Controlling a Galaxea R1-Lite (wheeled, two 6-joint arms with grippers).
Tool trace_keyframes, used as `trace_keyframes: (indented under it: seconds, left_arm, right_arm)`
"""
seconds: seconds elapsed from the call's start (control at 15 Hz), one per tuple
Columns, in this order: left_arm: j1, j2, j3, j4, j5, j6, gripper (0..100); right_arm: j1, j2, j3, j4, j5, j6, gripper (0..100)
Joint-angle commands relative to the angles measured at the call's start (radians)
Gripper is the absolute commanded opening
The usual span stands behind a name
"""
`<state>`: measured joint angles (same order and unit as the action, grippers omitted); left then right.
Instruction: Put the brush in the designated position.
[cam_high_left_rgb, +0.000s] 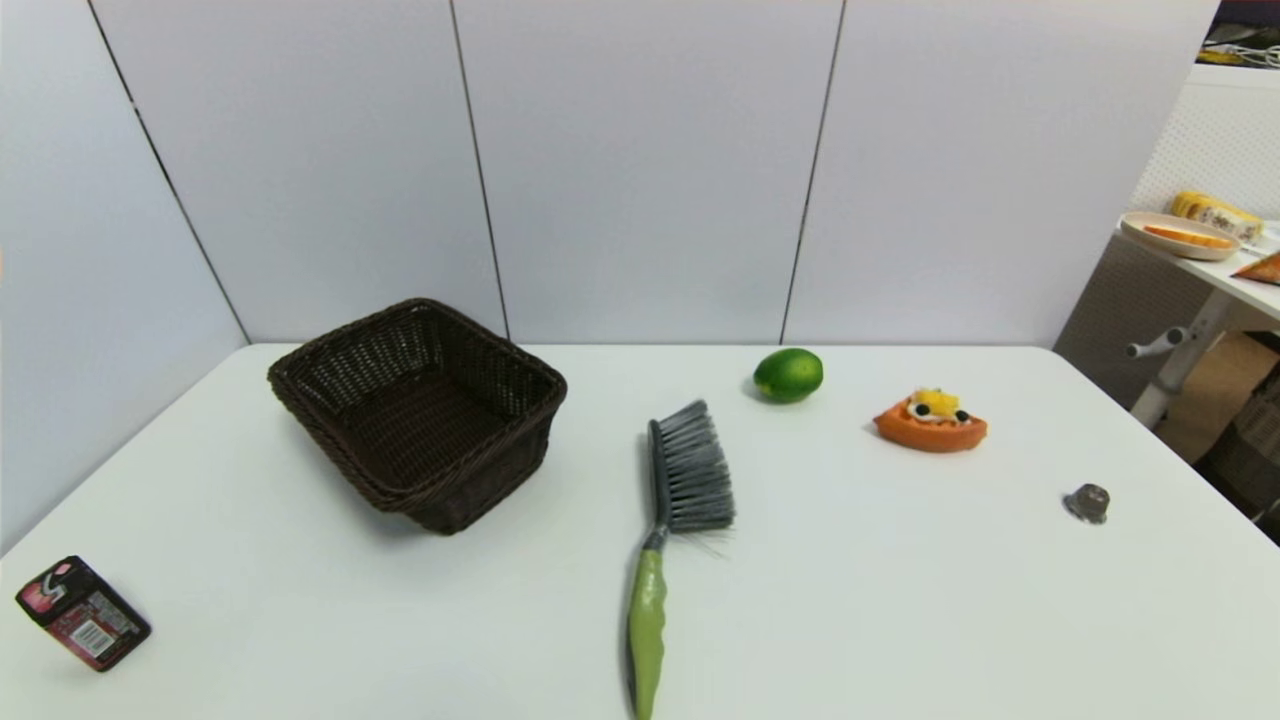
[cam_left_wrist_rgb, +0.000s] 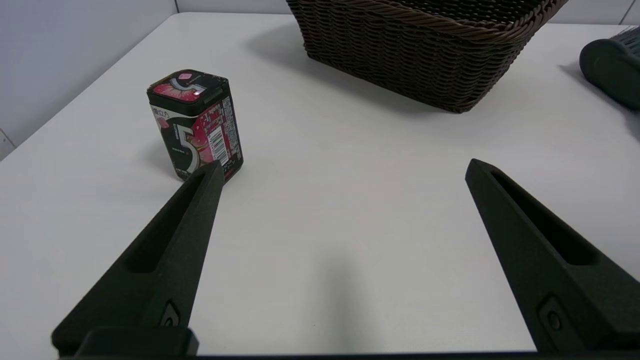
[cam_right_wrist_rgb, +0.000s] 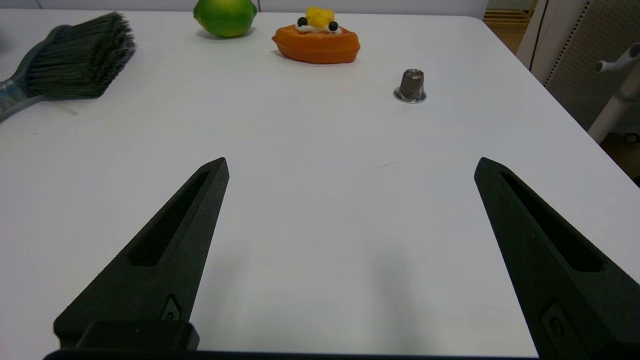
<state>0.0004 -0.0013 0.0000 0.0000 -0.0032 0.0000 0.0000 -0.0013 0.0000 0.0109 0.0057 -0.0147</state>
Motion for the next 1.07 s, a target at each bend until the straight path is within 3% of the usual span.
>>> trace_keyframes:
  seconds: [0.07,0.53,0.73,0.93,1.07]
  left_arm:
    - [0.0,0.001,0.0,0.0,0.0,0.0,100]
    - [0.001,0.001,-0.003,0.006,0.002,-0.011,100]
    - [-0.008,0.213,-0.121,0.002,-0.035,-0.009,100]
    - [-0.102,0.561,-0.419,0.006,-0.207,0.135,100]
    - [-0.304,0.776,-0.611,0.041,-0.267,0.193,100]
  right_arm:
    - [0.0,0.001,0.002,0.0,0.0,-0.001,100]
    - [0.0,0.001,0.002,0.0,0.0,-0.001,100]
    - [0.0,0.001,0.002,0.0,0.0,-0.001,100]
    - [0.0,0.001,0.002,0.0,0.0,-0.001,100]
    - [0.0,0.001,0.002,0.0,0.0,-0.001,100]
